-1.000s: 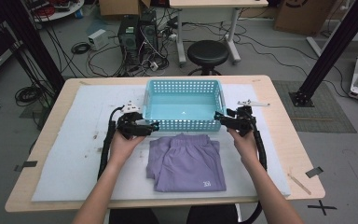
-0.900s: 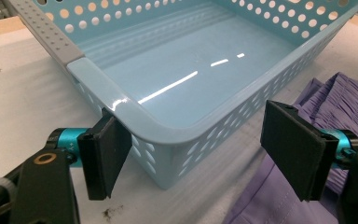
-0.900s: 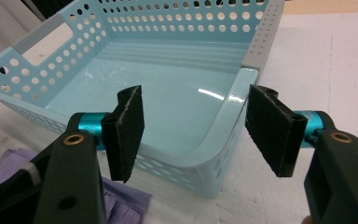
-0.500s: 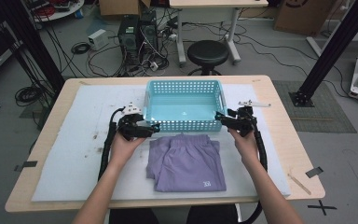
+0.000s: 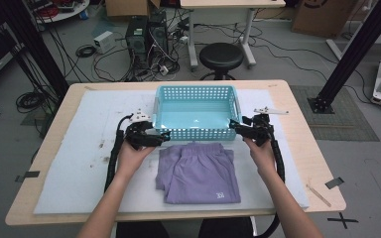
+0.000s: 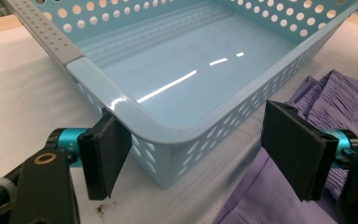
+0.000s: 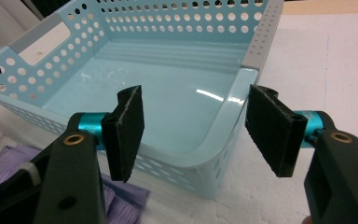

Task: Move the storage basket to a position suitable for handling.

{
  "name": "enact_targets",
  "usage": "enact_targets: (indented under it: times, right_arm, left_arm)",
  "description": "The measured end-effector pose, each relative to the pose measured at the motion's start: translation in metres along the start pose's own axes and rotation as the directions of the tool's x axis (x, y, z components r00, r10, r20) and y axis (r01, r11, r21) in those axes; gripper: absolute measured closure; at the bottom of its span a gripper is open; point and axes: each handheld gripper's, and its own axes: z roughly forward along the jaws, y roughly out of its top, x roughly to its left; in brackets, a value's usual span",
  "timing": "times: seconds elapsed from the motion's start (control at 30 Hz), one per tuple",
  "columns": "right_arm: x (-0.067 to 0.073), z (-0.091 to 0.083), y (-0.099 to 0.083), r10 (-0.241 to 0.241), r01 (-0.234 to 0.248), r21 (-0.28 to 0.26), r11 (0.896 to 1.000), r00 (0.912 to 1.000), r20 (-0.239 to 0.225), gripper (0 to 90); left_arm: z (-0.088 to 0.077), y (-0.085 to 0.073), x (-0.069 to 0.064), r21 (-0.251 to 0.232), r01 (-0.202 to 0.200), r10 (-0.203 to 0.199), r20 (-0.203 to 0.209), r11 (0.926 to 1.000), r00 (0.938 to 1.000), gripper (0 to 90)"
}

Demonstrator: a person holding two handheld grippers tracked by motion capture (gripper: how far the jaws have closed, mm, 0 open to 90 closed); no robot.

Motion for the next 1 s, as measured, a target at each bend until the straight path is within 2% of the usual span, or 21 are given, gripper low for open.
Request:
enact_targets:
  times: [0.27, 0.37, 0.47, 0.6, 0.83, 1.0]
  right_arm:
    - [-0.001, 0.000, -0.001, -0.019, 0.019, -0.002, 1.000, 0.9998, 0.000, 38.4]
    - [-0.001, 0.000, -0.001, -0.037, 0.037, 0.005, 0.999, 0.9993, -0.001, 34.8]
    - [0.000, -0.002, -0.001, -0.051, 0.051, 0.001, 0.999, 0.9985, 0.018, 31.7]
    - [-0.001, -0.005, -0.001, -0.082, 0.082, -0.004, 0.997, 0.9959, 0.037, 27.9]
    - [-0.005, -0.021, -0.005, -0.121, 0.123, -0.033, 0.992, 0.9910, 0.057, 22.9]
    - [-0.007, -0.036, -0.012, -0.148, 0.153, -0.066, 0.986, 0.9860, 0.077, 21.8]
  left_arm:
    - [0.000, -0.001, 0.001, -0.005, -0.016, 0.016, 0.003, 0.9999, 0.9999, 25.6]
    - [-0.002, -0.002, 0.002, -0.009, -0.020, 0.020, 0.004, 0.9998, 0.9998, 25.6]
    - [-0.006, -0.002, 0.003, -0.007, -0.029, 0.029, -0.006, 0.9995, 0.9995, 25.4]
    - [-0.014, -0.005, 0.008, -0.005, -0.041, 0.041, -0.019, 0.9992, 0.9990, 24.9]
    - [-0.031, -0.018, 0.013, -0.011, -0.021, 0.021, -0.040, 0.9997, 0.9990, 24.8]
    - [-0.051, -0.024, 0.007, -0.017, -0.060, 0.059, -0.061, 0.9980, 0.9964, 24.9]
